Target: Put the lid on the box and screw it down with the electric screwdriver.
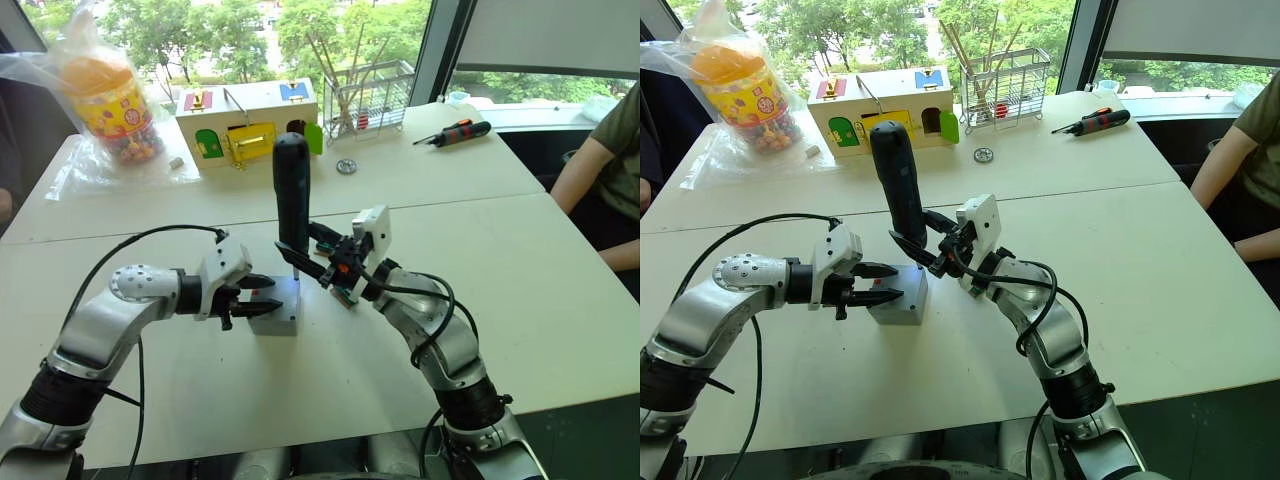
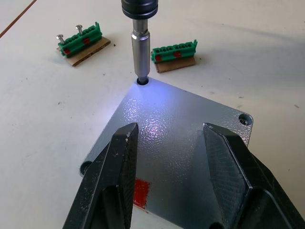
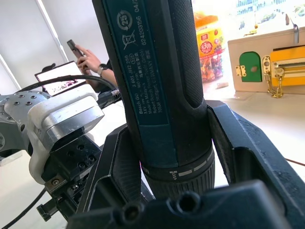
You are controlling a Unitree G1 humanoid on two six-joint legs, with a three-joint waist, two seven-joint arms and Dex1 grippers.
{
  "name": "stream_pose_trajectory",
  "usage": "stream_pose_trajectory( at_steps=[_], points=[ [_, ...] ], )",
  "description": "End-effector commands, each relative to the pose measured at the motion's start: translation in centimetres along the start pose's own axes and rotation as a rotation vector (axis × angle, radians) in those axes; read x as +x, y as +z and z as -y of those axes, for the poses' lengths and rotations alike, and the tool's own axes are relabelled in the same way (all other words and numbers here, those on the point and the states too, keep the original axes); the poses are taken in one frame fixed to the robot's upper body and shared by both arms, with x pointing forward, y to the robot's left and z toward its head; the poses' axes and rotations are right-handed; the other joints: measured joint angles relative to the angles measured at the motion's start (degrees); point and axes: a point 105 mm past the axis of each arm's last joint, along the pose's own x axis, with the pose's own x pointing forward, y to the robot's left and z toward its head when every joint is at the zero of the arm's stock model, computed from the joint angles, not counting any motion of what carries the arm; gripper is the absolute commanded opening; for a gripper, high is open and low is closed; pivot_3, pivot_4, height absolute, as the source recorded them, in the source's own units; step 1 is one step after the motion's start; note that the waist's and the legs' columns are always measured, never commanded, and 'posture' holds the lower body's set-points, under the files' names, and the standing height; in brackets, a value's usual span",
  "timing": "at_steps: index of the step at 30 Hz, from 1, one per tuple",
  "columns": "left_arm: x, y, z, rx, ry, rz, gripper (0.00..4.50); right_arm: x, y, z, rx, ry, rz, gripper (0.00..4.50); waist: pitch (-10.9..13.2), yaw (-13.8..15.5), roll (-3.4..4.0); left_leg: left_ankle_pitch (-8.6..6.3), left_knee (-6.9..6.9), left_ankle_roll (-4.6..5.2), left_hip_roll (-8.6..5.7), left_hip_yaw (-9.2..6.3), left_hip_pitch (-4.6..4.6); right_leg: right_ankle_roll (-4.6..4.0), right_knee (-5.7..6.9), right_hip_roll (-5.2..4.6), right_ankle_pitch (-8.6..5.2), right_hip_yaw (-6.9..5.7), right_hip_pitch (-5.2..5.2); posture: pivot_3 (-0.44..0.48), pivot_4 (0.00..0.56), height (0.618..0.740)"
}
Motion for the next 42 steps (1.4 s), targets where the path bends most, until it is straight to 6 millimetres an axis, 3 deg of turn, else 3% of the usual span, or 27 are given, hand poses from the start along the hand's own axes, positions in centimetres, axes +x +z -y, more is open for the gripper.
stream_pose_trajectory(
  at_steps=[1,4,5,7,9,14,17,20,22,23,25,27,30,32,34,36,39,42],
  points=[
    [0.6,-1.4,0.5,-0.034,-0.02,-0.042,2.15,-0.8,-2.9,0.1,0.058,-0.011,-0.134,1.79,0.0,0.0,0.01,0.0,-0.01,0.0,0.0,-0.01,0.0,0.0,-0.04,-0.01,0.0,0.0,0.02,0.0,0.15,0.74],
    [0.8,-1.4,0.6,-0.036,-0.022,-0.04,2.15,-0.9,-2.3,0.3,0.05,-0.008,-0.126,1.79,0.0,0.0,0.01,0.0,-0.02,0.0,0.0,-0.04,0.0,0.0,-0.13,-0.01,0.0,-0.02,0.06,0.0,0.15,0.74],
    [0.9,-1.5,0.6,-0.037,-0.022,-0.039,2.15,-0.9,-1.1,0.6,0.071,-0.019,-0.093,1.79,0.0,0.0,0.01,0.0,-0.02,0.0,0.0,-0.05,-0.01,0.0,-0.15,-0.02,0.0,-0.02,0.07,0.0,0.15,0.74],
    [1.0,-1.6,0.6,-0.051,-0.019,-0.026,2.15,-0.9,3.4,1.5,0.089,-0.017,0.013,1.79,0.1,0.1,0.07,0.0,-0.02,0.0,0.0,-0.06,-0.01,0.0,-0.16,-0.04,0.01,-0.02,0.07,0.0,0.15,0.74],
    [1.0,-1.7,0.6,-0.059,-0.02,-0.021,2.15,-1.0,6.5,2.1,0.089,-0.002,0.07,1.79,0.2,0.2,0.08,0.0,0.0,0.0,-0.01,-0.07,-0.13,-0.02,-0.17,-0.05,0.02,-0.01,0.03,0.0,0.15,0.74],
    [0.6,-1.6,0.2,-0.084,-0.014,0.0,2.15,-1.6,13.0,4.4,0.08,-0.003,0.15,1.79,0.6,0.1,0.34,0.0,-0.09,0.0,-0.02,-0.1,-0.3,-0.03,-0.24,-0.09,0.03,-0.02,-0.09,0.0,0.15,0.74],
    [0.3,-1.1,-0.1,-0.096,-0.006,0.029,2.15,-1.7,14.7,6.2,0.095,-0.078,0.147,1.79,0.6,0.0,0.4,0.01,-0.16,0.0,0.01,-0.09,-0.4,-0.04,-0.23,-0.09,0.04,-0.02,-0.11,0.0,0.15,0.74],
    [0.2,0.2,-0.9,-0.1,0.027,0.096,2.15,-1.7,14.5,7.2,0.09,-0.14,0.106,1.79,0.6,0.0,0.38,0.01,-0.22,-0.01,0.04,-0.1,-0.39,-0.04,-0.23,-0.08,0.03,-0.03,-0.13,0.0,0.15,0.74],
    [0.2,1.5,-1.3,-0.106,0.032,0.15,2.15,-1.9,13.3,7.0,0.184,-0.083,0.024,1.79,0.6,0.0,0.39,0.02,-0.15,-0.01,0.03,-0.08,-0.47,-0.04,-0.23,-0.09,0.04,-0.02,-0.16,0.0,0.15,0.74],
    [-0.1,2.4,-1.5,-0.094,0.028,0.171,2.15,-2.5,11.8,8.2,0.178,-0.14,-0.102,1.79,0.7,-0.1,0.34,0.02,-0.09,-0.01,0.01,-0.07,-0.57,-0.04,-0.22,-0.1,0.04,-0.01,-0.22,0.0,0.15,0.74],
    [-0.5,3.8,-1.6,-0.044,0.011,0.173,2.15,-4.7,10.0,10.1,0.157,-0.233,-0.3,1.79,0.8,0.3,0.26,0.04,0.14,-0.01,-0.01,-0.1,-1.11,-0.07,-0.12,-0.09,0.08,-0.06,-0.68,0.0,0.15,0.74],
    [-0.7,4.6,-1.6,-0.005,-0.012,0.165,2.15,-6.4,9.4,10.7,0.166,-0.247,-0.407,1.79,1.1,0.5,0.18,0.07,0.35,-0.04,-0.05,-0.14,-1.45,-0.07,-0.07,-0.12,0.08,-0.14,-0.88,0.0,0.15,0.74],
    [-0.7,6.1,-0.5,0.132,-0.105,0.109,2.15,-10.7,7.5,12.1,0.302,-0.317,-0.674,1.79,1.4,0.2,0.18,0.21,0.97,-0.3,-0.14,-0.05,-2.45,-0.05,0.33,-0.24,0.09,-0.14,-1.81,0.0,0.15,0.74],
    [-0.5,5.4,0.6,0.212,-0.176,0.009,2.15,-13.0,6.2,13.4,0.4,-0.398,-0.785,1.79,1.4,-0.1,0.2,0.19,0.93,-0.26,-0.13,0.02,-2.46,-0.05,0.28,-0.28,0.09,-0.14,-1.82,0.0,0.15,0.74],
    [-0.4,4.3,1.5,0.278,-0.223,-0.066,2.15,-14.6,5.1,13.3,0.453,-0.393,-0.881,1.79,1.6,-0.4,0.33,0.17,0.88,-0.22,-0.12,0.16,-2.43,-0.06,0.23,-0.3,0.09,-0.05,-1.84,0.0,0.15,0.74],
    [0.1,4.7,1.8,0.286,-0.224,-0.035,2.15,-15.7,4.2,13.2,0.527,-0.383,-0.937,1.79,1.8,-0.5,0.4,0.1,0.85,-0.09,-0.08,0.24,-2.37,-0.05,0.25,-0.29,0.09,0.0,-1.84,0.0,0.15,0.74],
    [0.6,5.5,2.1,0.284,-0.216,0.013,2.15,-16.6,2.8,14.6,0.593,-0.474,-0.988,1.79,2.1,-0.4,0.19,0.03,0.94,0.03,0.06,0.23,-2.3,-0.09,0.48,-0.15,0.11,0.01,-1.84,0.0,0.15,0.74],
    [0.7,5.7,2.1,0.28,-0.199,0.03,2.15,-16.2,2.1,14.4,0.626,-0.451,-1.0,1.79,2.2,-0.1,0.24,0.04,0.97,0.02,0.04,0.22,-2.29,-0.13,0.57,-0.13,0.15,0.0,-1.84,0.0,0.15,0.74]
  ],
)
